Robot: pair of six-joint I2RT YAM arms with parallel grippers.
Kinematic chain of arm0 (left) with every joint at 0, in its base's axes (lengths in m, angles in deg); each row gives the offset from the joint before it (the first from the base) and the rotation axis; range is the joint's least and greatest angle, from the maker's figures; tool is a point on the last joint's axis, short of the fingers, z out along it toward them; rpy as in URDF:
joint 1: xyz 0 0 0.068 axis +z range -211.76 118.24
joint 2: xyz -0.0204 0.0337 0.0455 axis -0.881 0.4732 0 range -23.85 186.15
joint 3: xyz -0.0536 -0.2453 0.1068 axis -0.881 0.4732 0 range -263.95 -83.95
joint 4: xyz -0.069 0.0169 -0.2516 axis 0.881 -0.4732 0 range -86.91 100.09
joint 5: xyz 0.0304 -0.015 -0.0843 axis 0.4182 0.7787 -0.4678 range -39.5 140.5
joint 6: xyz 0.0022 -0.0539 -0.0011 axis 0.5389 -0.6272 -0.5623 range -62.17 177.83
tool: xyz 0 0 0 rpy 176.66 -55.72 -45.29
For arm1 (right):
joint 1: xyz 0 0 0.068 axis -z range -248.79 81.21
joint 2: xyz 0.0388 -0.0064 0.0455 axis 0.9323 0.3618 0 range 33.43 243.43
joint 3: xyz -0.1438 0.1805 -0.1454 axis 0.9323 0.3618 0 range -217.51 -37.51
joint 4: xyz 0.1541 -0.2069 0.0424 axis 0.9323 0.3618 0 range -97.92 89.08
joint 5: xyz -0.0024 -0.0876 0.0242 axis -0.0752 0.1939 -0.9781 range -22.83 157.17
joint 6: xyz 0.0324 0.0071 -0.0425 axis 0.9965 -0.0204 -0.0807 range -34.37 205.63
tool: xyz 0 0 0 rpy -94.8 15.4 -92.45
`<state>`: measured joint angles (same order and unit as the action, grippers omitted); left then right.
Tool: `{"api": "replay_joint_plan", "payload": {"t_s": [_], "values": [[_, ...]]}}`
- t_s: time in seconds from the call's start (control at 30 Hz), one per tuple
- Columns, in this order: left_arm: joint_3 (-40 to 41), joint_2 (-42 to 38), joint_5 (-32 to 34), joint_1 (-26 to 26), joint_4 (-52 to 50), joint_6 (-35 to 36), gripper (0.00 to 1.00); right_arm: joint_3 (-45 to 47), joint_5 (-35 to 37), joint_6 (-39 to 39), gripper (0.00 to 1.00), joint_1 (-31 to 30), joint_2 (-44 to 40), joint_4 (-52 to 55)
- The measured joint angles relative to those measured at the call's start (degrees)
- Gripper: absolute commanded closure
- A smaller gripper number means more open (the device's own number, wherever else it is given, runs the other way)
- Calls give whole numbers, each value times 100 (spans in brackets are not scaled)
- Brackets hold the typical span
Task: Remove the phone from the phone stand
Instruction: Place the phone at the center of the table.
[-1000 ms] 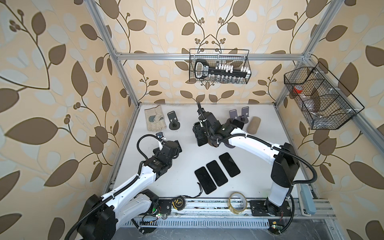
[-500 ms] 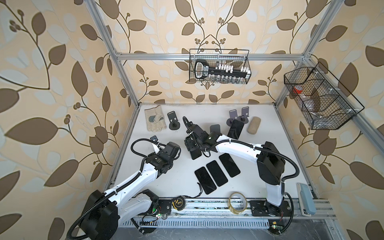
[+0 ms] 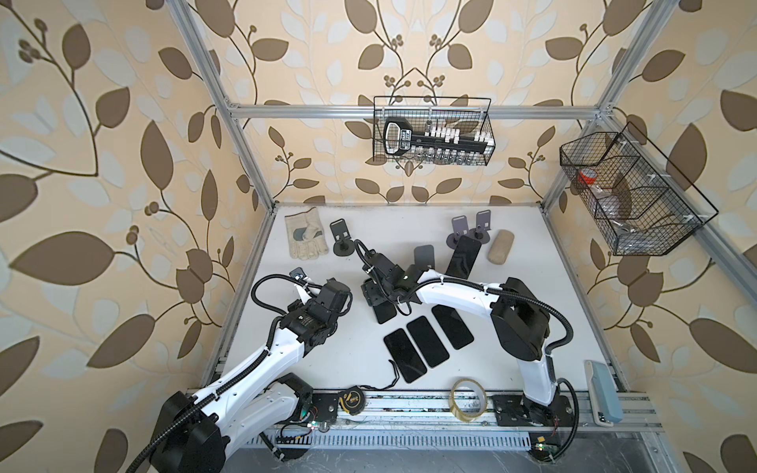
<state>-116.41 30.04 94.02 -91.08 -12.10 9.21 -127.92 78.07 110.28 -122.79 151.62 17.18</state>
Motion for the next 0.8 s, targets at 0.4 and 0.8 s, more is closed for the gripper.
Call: {"api": "replay_joint_plan", "payload": {"t_s": [0.4, 0.8], "values": [[133, -35, -7, 0, 146, 0, 1, -20, -111, -2, 37, 0, 216, 122], [188, -103, -7, 0, 243, 0, 1, -170, -251, 2, 36, 0, 750, 221]]}}
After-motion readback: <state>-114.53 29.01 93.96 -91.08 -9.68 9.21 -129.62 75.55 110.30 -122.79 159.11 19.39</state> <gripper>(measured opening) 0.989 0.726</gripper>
